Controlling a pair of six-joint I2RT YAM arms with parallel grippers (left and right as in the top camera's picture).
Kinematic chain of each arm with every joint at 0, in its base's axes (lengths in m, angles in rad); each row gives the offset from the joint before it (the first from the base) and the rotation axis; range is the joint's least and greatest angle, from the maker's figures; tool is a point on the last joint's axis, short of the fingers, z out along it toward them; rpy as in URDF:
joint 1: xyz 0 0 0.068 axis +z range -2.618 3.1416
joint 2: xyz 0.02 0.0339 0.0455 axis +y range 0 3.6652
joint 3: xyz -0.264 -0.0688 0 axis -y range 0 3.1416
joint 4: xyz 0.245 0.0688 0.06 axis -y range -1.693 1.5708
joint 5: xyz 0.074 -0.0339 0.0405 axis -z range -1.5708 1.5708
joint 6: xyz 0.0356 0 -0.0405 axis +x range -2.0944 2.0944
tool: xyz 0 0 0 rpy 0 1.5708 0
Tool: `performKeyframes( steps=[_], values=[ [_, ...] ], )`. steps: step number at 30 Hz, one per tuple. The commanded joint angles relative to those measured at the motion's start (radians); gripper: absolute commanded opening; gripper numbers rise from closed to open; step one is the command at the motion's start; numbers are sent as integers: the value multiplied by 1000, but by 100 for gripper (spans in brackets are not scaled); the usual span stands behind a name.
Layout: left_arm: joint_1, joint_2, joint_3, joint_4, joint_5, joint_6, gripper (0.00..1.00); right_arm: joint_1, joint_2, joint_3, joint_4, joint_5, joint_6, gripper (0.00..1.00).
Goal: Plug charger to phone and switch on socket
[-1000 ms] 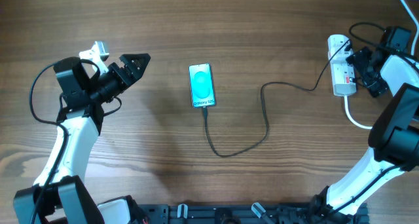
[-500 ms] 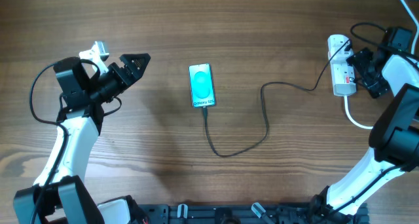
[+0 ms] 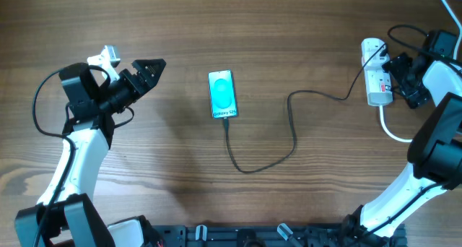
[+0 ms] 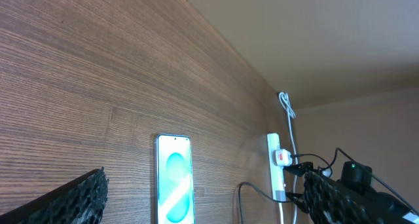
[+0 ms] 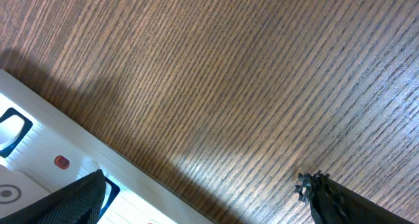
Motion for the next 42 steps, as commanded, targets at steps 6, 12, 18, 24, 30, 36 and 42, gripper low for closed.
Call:
performKeyframes(
  steps=[6,12,18,24,30,36,42],
  values=[
    [1,-24,18,1,-2,16,100,21,31,-18,-51,-94,-33,100],
    [1,-24,18,1,-2,16,100,21,31,-18,-58,-95,-32,100],
    [1,-24,18,1,-2,16,100,21,31,-18,-65,-99,-32,100],
    [1,-24,18,1,-2,16,100,21,31,-18,-71,-114,-33,100],
    [1,-24,18,1,-2,16,100,21,31,-18,-75,-113,-33,100],
    [1,-24,18,1,-2,16,100,23,31,-18,-76,-113,-33,100],
    [1,-24,18,1,-2,17,100,33,31,-18,-70,-113,-59,100]
  ],
)
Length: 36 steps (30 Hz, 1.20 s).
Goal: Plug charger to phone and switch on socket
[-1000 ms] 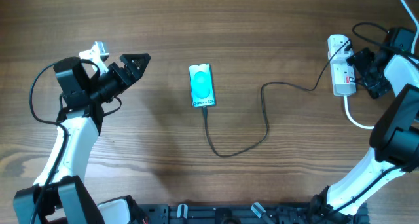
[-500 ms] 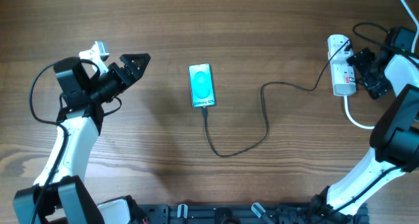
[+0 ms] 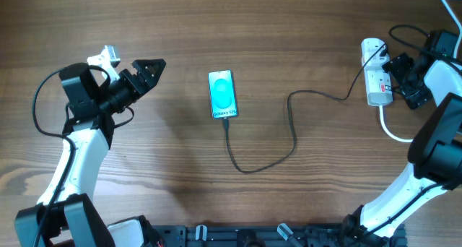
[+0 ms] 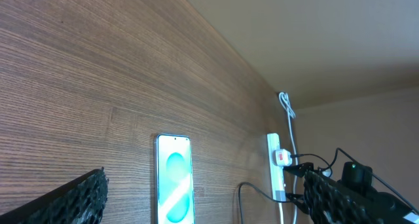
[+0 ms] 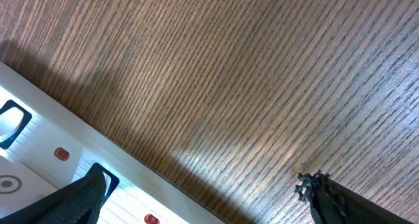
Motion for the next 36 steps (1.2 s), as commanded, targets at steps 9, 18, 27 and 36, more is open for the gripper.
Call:
performKeyframes(
  steps=[9,18,27,36],
  values=[
    [1,-24,18,1,-2,16,100,38,31,-29,12,-87,-84,100],
    [1,-24,18,1,-2,16,100,38,31,-29,-15,-91,-93,100],
    [1,-24,18,1,-2,16,100,38,31,-29,-40,-74,-122,100],
    [1,-24,18,1,-2,16,100,27,30,-13,-147,-60,-303,100]
  ],
)
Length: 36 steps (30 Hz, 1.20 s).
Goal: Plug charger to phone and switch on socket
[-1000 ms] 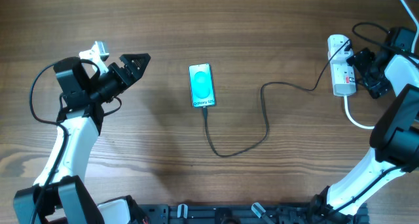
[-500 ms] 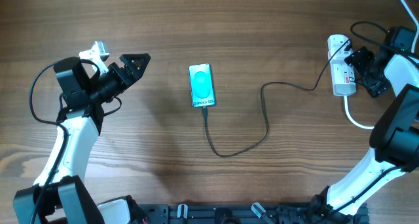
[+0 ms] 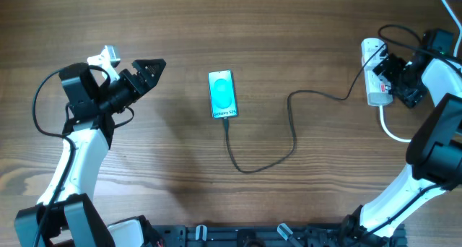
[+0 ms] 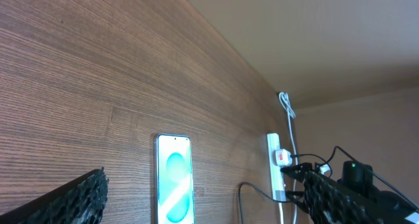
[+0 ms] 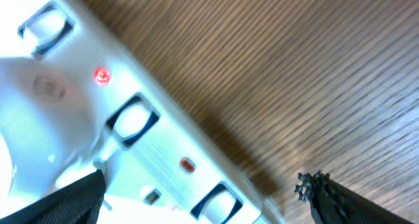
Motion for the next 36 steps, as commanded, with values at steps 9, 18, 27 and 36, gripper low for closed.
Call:
performKeyframes(
  steps=[9,18,27,36],
  values=[
    [1,-24,18,2,-2,16,100,-58,41,42,-169,43,-137,100],
    [1,-24,18,2,-2,16,100,-57,42,42,68,43,-137,100],
    [1,-24,18,2,-2,16,100,-57,41,42,305,43,-137,100],
    [1,-24,18,2,-2,16,100,-57,42,42,338,43,-137,100]
  ],
)
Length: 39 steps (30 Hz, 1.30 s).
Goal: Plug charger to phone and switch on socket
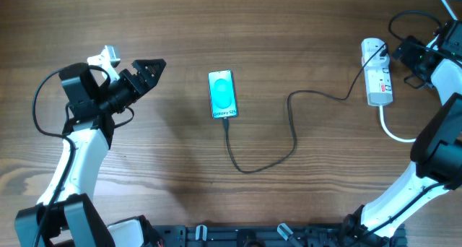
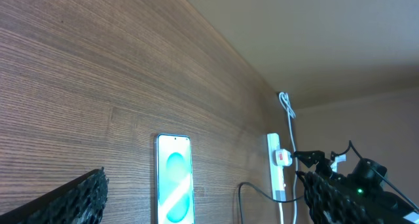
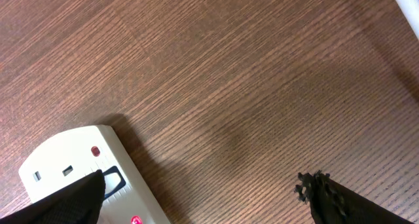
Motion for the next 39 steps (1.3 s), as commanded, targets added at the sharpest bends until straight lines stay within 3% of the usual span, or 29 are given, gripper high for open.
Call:
performKeyframes(
  steps=[1,31,39],
  values=[
    [1,-24,18,2,-2,16,100,0,21,3,5,20,-19,100],
    [1,-24,18,2,-2,16,100,-2,16,1,4,20,-19,100],
    [1,-24,18,2,-2,16,100,0,-217,-45,-3,19,-19,100]
  ],
)
